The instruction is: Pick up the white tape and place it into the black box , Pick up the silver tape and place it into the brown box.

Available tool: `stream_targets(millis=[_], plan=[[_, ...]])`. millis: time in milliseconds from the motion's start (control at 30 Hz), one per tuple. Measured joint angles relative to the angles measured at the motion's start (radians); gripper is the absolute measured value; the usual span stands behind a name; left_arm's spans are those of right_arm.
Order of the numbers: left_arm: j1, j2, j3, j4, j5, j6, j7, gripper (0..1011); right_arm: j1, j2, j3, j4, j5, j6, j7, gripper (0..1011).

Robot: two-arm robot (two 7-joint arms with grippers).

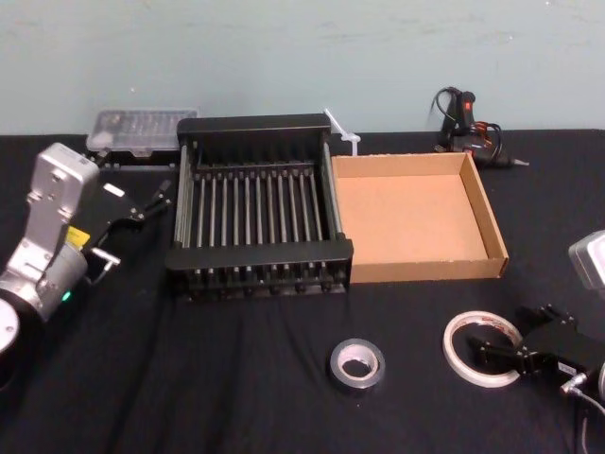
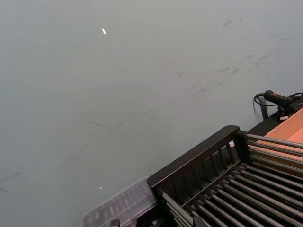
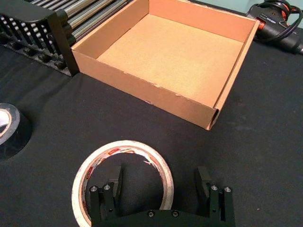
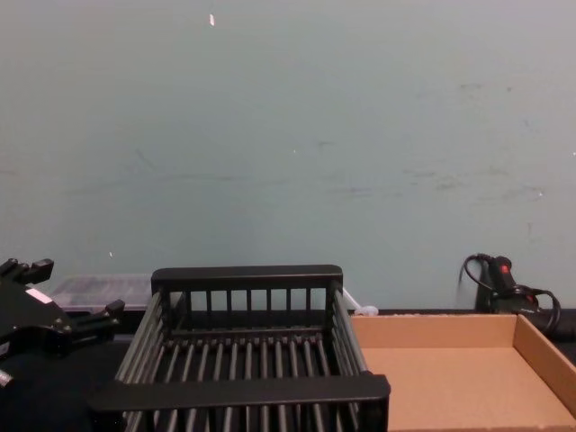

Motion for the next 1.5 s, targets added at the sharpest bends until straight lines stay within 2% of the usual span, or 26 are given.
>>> stream_targets(millis=[400, 1500], plan=[[0.000, 0.000, 0.000, 0.000, 0.000, 0.000, 0.000, 1001, 0.002, -0.014, 0.011, 0.003, -0.017, 0.012, 0.007, 1002], [0.000, 0.000, 0.000, 0.000, 0.000, 0.000, 0.000, 1001, 0.001, -0.011, 0.009, 0.002, -0.016, 0.009, 0.006, 985]])
